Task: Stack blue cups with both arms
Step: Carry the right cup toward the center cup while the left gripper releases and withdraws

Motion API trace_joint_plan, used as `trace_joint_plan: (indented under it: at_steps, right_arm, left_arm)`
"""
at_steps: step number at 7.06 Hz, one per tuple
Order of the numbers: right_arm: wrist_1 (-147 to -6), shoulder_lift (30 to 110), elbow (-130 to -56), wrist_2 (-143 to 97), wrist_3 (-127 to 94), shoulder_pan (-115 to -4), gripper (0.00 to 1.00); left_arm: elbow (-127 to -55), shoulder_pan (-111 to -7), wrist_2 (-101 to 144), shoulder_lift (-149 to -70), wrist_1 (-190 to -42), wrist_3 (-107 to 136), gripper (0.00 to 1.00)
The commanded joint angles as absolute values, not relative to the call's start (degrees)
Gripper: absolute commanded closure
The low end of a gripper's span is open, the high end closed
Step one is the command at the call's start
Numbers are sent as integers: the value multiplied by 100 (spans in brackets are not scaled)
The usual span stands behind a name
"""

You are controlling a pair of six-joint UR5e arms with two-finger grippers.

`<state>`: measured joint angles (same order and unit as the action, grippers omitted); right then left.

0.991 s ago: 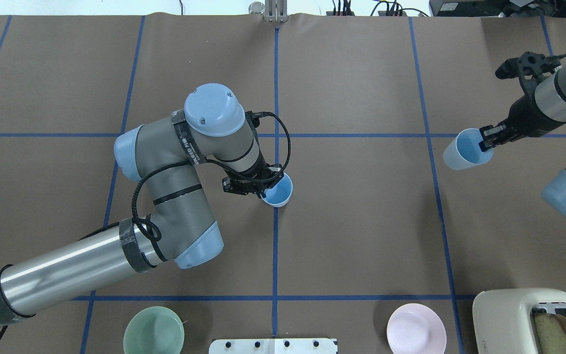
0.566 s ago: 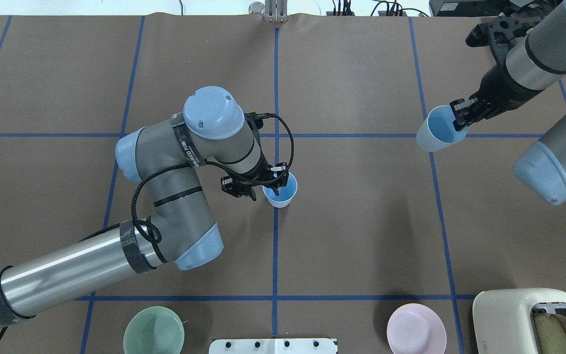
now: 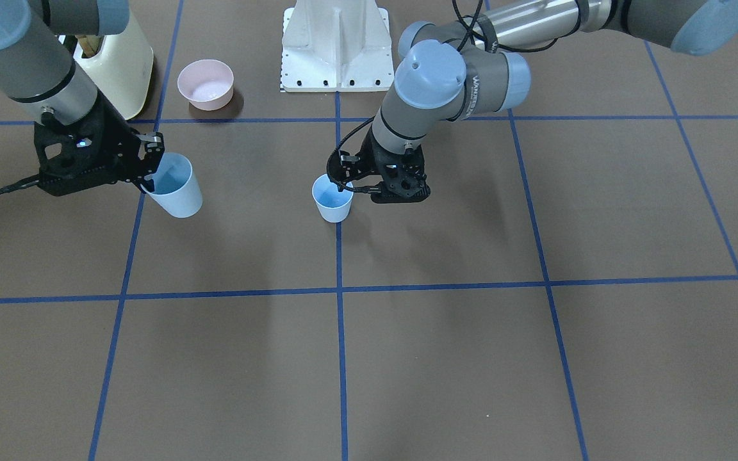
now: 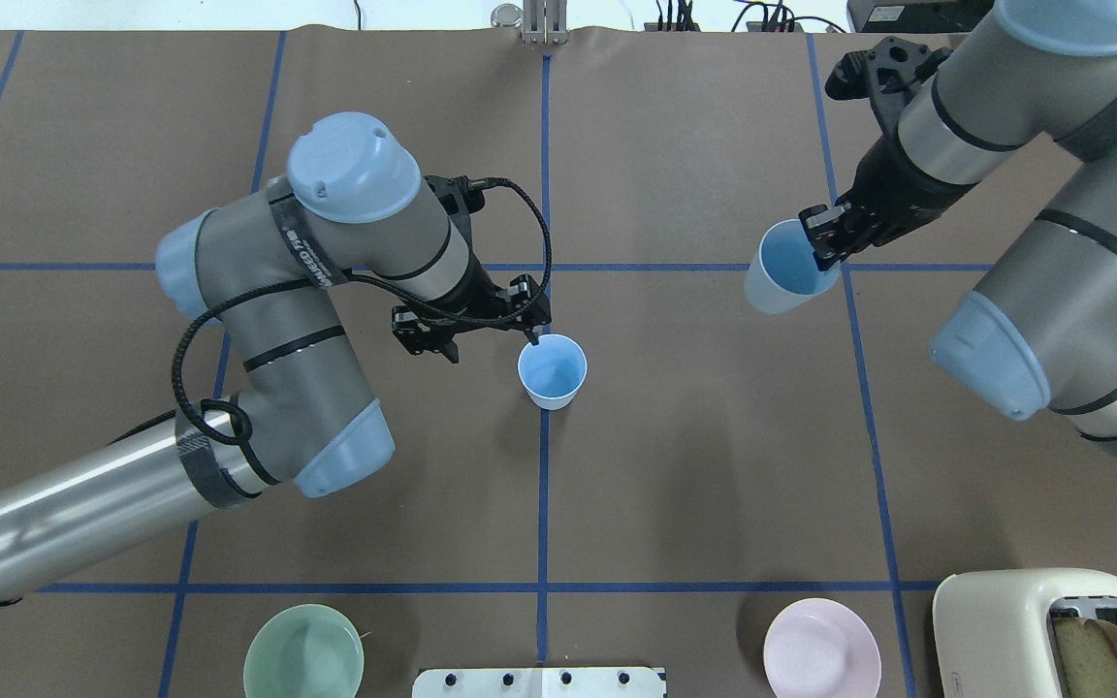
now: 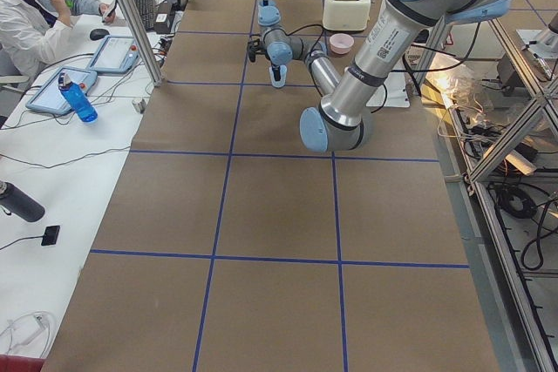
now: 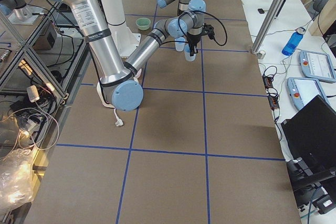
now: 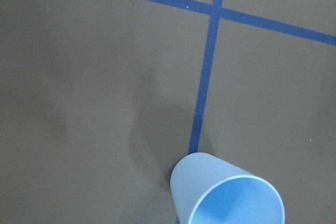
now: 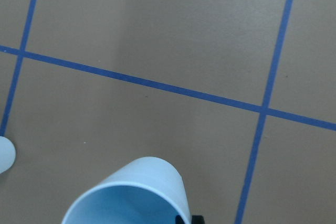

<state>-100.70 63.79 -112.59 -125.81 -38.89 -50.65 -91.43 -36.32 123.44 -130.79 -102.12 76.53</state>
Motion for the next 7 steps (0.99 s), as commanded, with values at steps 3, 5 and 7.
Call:
trace_joint_plan:
  at_steps: [3, 5, 7]
  right_arm:
    - [-10606, 5234, -10681, -12322, -4296, -4352, 100]
    - [-10679, 5028, -10565, -12113, -4560, -3914, 100]
    - [-10652, 4573, -10110, -12015, -4755, -3710, 100]
  left_arm:
    - [-9606, -4560, 13024, -12175, -10195, 6123, 3]
    - [-9633, -5060, 13384, -11709, -10204, 5268, 3]
    - [-9624, -5229, 13395, -11410, -10222, 4644, 3]
